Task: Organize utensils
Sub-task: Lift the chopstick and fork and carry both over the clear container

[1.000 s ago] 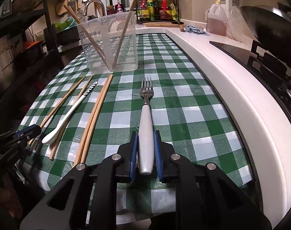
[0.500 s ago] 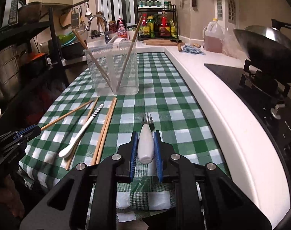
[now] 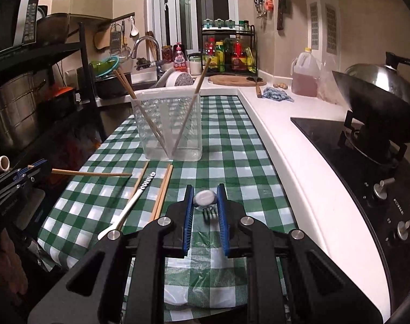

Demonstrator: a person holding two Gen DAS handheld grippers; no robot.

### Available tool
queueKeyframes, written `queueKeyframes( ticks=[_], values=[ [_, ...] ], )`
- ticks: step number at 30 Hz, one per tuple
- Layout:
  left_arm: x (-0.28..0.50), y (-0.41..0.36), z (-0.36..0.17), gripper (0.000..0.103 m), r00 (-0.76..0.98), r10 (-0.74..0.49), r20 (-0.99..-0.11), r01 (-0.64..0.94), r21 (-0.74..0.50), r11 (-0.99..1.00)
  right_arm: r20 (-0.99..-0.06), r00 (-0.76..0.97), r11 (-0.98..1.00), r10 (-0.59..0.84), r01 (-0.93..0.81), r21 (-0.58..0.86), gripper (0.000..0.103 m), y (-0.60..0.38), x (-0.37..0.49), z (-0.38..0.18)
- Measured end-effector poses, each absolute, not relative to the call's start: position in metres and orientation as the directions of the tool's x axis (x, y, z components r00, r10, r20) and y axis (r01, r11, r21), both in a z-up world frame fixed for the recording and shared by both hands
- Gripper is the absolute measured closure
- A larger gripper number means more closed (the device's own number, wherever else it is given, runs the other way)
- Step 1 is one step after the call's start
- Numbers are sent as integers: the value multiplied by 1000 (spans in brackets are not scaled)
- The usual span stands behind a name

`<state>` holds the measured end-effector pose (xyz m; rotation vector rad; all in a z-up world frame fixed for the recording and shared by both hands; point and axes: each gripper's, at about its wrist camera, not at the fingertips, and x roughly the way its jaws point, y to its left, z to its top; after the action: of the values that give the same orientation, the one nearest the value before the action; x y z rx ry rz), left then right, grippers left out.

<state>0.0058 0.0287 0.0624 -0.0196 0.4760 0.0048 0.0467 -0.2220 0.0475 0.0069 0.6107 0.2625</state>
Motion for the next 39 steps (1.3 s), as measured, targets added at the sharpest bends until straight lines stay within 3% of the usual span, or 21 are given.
queueKeyframes(
  ticks=[12, 26, 39],
  values=[
    [31, 49, 113, 97, 914, -20, -405, -11, -75, 997, -518, 800, 951, 303, -293, 103, 86, -212, 65, 84],
    [73, 55, 138, 97, 840, -43, -541, -38, -137, 990, -511, 796, 943, 324, -314, 109, 86, -201, 85, 100],
    [102, 74, 166, 97, 827, -110, -551, 3, -192, 981, -490, 788, 926, 373, -351, 141, 86, -198, 112, 131]
  ],
)
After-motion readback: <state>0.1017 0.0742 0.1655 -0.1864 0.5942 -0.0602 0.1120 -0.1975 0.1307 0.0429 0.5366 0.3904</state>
